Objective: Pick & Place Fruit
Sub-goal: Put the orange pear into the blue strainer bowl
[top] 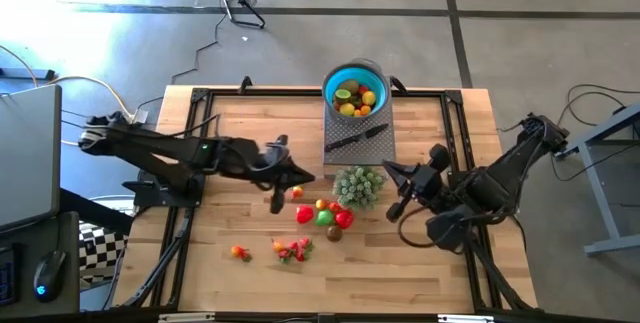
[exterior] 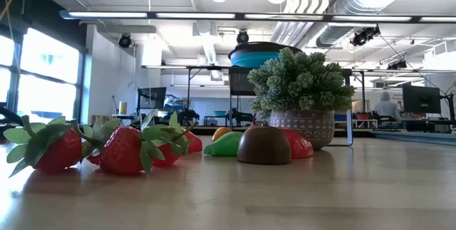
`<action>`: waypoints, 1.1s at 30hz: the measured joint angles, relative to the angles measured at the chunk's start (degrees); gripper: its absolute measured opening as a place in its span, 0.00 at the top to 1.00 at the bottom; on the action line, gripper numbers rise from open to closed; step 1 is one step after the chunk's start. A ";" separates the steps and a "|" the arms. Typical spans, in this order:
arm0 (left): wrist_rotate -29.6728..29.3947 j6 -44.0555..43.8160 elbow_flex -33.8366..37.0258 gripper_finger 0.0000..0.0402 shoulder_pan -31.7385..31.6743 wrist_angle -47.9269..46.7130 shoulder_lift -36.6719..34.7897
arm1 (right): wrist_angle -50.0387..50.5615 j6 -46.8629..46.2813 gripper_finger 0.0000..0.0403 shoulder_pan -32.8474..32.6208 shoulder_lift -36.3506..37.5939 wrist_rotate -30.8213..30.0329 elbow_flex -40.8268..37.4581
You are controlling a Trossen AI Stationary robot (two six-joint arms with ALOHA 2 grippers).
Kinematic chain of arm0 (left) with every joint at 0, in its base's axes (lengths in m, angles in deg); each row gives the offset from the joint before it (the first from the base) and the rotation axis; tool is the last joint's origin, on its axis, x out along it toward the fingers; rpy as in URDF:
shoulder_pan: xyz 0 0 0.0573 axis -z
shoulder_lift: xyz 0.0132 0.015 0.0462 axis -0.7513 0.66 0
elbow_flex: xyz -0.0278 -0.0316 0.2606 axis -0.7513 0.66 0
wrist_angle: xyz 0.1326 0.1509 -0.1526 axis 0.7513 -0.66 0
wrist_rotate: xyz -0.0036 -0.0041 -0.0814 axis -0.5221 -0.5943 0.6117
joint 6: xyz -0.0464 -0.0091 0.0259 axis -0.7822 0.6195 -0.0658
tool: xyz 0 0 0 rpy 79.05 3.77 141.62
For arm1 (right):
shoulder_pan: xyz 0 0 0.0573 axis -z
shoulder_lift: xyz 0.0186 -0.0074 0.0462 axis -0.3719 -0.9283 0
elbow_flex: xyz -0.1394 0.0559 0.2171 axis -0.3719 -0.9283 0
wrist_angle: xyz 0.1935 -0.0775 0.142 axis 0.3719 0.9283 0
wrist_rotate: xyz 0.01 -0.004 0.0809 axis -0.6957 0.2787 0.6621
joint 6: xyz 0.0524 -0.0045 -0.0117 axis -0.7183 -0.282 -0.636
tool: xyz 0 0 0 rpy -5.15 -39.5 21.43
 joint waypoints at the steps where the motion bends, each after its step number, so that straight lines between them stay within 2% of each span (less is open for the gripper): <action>1: -0.25 0.00 0.70 1.00 0.51 0.07 -0.91 | -0.10 0.00 0.99 0.44 0.00 0.17 0.00; 8: -2.03 2.20 4.19 1.00 4.19 -0.40 -6.44 | -2.90 0.07 0.99 3.34 -0.01 6.26 0.00; 13: -2.98 3.24 4.74 1.00 4.93 -0.59 -6.78 | -3.30 1.40 0.99 5.31 0.00 11.96 0.00; 20: -3.29 2.76 4.64 1.00 4.89 -0.56 -6.70 | -5.91 11.78 0.99 7.64 0.00 17.17 0.00; 33: -2.36 3.19 4.64 1.00 4.89 -1.72 -6.61 | -9.38 14.82 0.99 8.38 0.00 28.77 0.02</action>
